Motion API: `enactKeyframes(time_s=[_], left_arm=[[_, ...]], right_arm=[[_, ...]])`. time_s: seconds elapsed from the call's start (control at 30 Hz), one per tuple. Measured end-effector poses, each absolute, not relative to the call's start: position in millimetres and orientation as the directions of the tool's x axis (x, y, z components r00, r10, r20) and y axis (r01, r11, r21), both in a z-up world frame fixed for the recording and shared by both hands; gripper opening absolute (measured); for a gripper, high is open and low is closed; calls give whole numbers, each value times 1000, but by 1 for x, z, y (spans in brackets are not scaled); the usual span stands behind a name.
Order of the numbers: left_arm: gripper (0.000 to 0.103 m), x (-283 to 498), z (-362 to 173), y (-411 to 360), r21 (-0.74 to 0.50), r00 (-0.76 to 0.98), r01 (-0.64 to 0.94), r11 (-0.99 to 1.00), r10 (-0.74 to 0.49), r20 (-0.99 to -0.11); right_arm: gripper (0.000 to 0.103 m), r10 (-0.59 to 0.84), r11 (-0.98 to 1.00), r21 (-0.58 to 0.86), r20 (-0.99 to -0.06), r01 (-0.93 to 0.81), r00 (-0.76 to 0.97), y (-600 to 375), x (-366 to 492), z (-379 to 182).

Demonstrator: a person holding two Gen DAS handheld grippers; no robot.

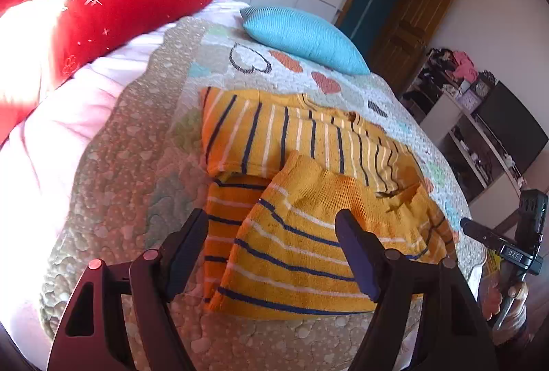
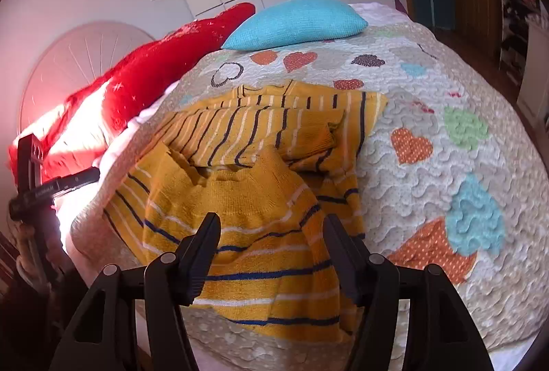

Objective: Fold small clothes
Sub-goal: 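Grasp the sweater hem with the right gripper while the left gripper grasps the hem beside it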

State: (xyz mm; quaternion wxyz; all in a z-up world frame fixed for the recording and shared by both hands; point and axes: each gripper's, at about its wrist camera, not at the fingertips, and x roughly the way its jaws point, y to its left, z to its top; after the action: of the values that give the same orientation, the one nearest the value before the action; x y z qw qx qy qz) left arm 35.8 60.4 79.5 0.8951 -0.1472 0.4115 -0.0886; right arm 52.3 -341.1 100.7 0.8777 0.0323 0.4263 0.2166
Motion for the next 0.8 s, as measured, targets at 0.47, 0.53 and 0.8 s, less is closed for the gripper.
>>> enactKeyframes(time_s=[0.47, 0.53, 0.8], left_arm=[[10, 103, 24, 9, -294, 456, 146, 945, -328, -827], [7, 96, 30, 12, -294, 482, 135, 946, -321, -815], [6, 89, 102, 55, -372, 633, 67, 926, -328, -701]], right_arm=[[11, 290, 910, 96, -844, -404, 452, -294, 118, 43], [9, 307, 911, 112, -826, -397, 473, -296, 110, 53], [9, 420, 904, 260, -683, -339, 598, -322, 119, 134]])
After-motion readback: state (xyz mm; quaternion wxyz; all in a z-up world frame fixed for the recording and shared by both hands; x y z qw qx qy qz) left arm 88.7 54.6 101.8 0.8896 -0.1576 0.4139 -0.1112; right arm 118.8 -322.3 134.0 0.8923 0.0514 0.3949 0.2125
